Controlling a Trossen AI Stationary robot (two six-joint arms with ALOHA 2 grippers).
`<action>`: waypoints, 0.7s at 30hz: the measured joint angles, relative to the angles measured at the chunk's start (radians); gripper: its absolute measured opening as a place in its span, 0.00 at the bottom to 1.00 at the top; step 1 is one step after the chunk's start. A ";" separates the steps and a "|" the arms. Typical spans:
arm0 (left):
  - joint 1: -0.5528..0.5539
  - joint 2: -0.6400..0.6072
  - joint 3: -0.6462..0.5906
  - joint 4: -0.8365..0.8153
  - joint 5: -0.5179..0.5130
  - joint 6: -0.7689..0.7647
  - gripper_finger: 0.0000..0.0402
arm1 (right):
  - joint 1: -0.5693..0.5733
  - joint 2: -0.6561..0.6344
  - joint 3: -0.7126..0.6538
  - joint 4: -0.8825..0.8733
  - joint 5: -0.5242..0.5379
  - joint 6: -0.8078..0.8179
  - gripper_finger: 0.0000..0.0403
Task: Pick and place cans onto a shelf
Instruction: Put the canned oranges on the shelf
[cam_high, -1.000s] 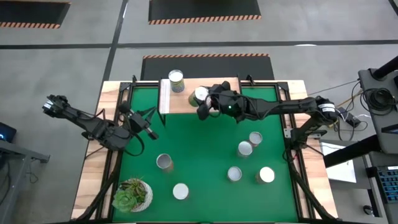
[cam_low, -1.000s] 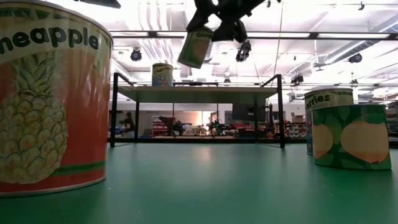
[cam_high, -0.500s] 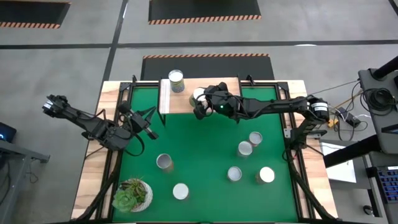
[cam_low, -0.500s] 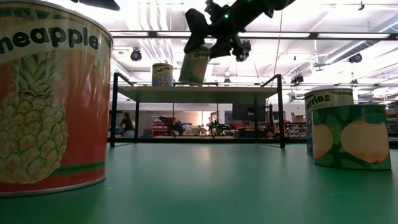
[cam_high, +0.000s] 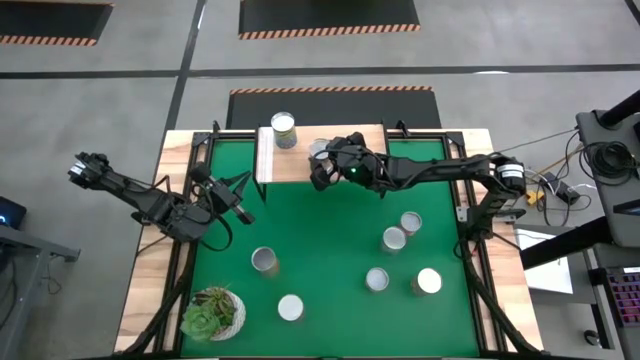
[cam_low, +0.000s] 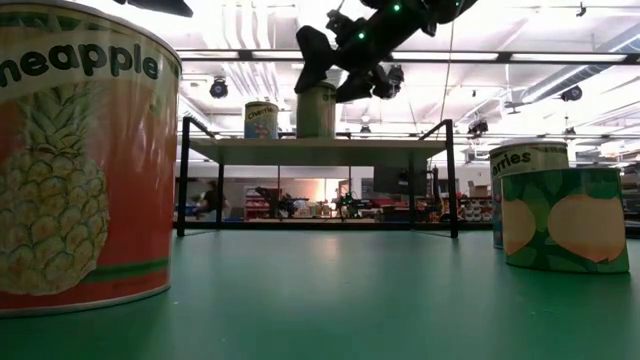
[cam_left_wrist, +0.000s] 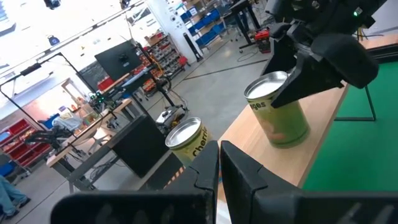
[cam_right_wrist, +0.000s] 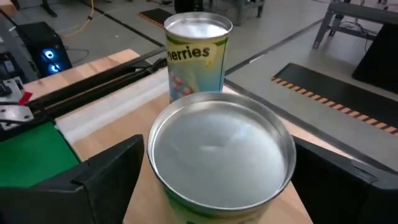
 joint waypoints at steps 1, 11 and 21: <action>0.000 0.000 0.000 0.000 0.000 0.000 0.00 | 0.000 -0.007 0.000 -0.001 0.000 0.000 0.90; 0.000 0.000 0.000 -0.003 0.016 0.000 0.00 | 0.000 -0.055 0.140 -0.264 0.001 -0.088 0.90; 0.000 0.001 0.000 0.052 0.278 0.031 0.00 | -0.129 -0.059 0.202 -0.466 -0.003 -0.188 0.66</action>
